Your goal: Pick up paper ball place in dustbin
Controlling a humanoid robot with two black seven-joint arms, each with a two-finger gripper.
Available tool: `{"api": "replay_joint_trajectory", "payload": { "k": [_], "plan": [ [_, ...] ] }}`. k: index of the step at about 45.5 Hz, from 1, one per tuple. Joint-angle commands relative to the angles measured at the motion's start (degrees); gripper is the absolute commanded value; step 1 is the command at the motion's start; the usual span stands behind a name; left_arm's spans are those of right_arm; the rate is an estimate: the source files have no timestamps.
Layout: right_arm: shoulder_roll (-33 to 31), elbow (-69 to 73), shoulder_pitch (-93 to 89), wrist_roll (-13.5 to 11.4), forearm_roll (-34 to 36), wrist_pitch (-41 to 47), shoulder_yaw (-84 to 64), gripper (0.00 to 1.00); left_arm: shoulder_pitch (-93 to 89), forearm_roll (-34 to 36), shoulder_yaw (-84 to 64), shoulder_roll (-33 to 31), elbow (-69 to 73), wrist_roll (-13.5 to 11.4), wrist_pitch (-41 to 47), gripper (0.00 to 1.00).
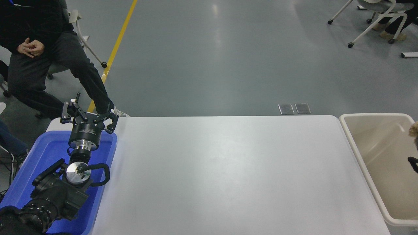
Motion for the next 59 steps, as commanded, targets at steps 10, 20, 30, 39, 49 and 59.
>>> {"api": "replay_joint_trajectory", "payload": {
  "k": [10, 20, 30, 39, 49, 59],
  "plan": [
    [3.82, -1.09, -7.80, -1.12, 1.32, -0.71, 5.81, 0.00, 0.00, -0.01, 0.01, 0.00, -0.04, 0.00, 0.09, 0.99],
    [3.82, -1.09, -9.04, -1.12, 1.76, -0.71, 6.07, 0.09, 0.00, -0.01, 0.01, 0.00, -0.04, 0.00, 0.00, 0.99],
    [3.73, -0.92, -8.69, -0.94, 1.68, -0.19, 5.81, 1.00, 0.00, 0.08, -0.08, 0.00, -0.04, 0.00, 0.00, 0.99],
    [3.47, -0.92, -7.11, -0.94, 1.15, -0.01, 5.46, 1.00, 0.00, 0.08, -0.08, 0.00, -0.04, 0.00, 0.00, 0.99],
    [3.21, 0.40, -3.77, -0.77, 0.36, 0.17, 5.11, 1.00, 0.00, 0.08, -0.08, 0.00, -0.04, 0.00, 0.00, 0.99],
    [-1.01, 8.39, 0.19, -0.59, 0.53, 0.61, 5.72, 1.00, 0.00, 0.08, -0.08, 0.00, -0.04, 0.00, 0.00, 0.99]
  ]
}}
